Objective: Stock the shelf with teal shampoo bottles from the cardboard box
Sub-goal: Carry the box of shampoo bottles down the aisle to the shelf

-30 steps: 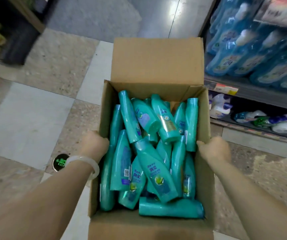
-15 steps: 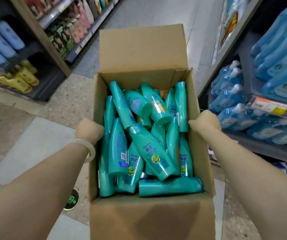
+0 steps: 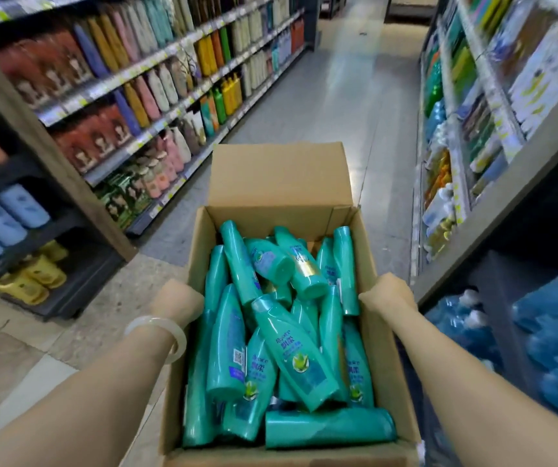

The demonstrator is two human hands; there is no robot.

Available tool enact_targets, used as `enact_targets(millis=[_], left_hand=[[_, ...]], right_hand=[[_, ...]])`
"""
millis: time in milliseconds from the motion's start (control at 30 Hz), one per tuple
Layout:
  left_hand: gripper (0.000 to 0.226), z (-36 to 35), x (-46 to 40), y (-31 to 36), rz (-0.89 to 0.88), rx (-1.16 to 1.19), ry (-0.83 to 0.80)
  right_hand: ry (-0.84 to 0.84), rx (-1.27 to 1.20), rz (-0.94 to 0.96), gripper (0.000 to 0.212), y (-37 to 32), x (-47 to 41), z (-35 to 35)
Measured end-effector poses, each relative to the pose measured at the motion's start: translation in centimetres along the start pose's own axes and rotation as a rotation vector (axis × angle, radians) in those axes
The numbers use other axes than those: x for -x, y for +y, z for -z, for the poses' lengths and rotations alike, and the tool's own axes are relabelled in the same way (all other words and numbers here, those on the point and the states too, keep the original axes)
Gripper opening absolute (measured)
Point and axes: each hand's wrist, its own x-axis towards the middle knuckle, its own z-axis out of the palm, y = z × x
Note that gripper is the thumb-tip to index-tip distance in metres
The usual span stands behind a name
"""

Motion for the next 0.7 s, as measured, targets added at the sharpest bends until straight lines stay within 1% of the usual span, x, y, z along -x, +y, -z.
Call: enact_targets(millis=[100,167,233,333,400,467,500,533,633,700], left_hand=[[0.005,0.6,-4.8,5.7,-0.05,-0.039,0.019],[0.009,0.5,-8.0,9.8,-0.062,-0.06,0.017],[0.005,0.1,-11.7,14.0,-0.079,-0.063,0.007],[0.014,-0.6,-17.9,20.7,-0.119,-0.057,-0.011],[0.005,-0.8,-21.9,25.4,-0.158,-0.119,-0.046],[0.02,-1.0,-26.0,30.2,-0.176,-0.13,-0.057],[0.024,-1.0,-27.8,32.7,-0.18,-0.131,-0.065],[0.024,-1.1,-29.6,35.2,-0.194,-0.124,-0.068],[0.012,-1.5,-35.0,43.2,-0.249,-0.145,-0.071],[0.009,-2.1,-38.9,48.4,-0.275,-0.176,-0.079]], right_hand=[[-0.002,0.006,0.002,0.032,-3.3,-6.0,2.9],[0.0,0.016,-0.008,0.032,-5.2,-10.1,4.4],[0.011,0.003,-0.018,0.033,-6.9,-14.7,5.5],[0.021,-0.025,-0.062,0.033,-9.8,-21.9,7.3],[0.027,-0.01,-0.099,0.032,-11.8,-26.5,8.9],[0.029,-0.026,-0.136,0.033,-13.7,-31.3,10.4],[0.023,-0.036,-0.154,0.034,-14.5,-33.6,11.2],[0.015,-0.048,-0.176,0.035,-15.5,-35.8,12.0],[0.043,-0.094,-0.242,0.035,-17.9,-42.7,14.3],[0.05,-0.092,-0.26,0.037,-19.4,-47.6,15.8]])
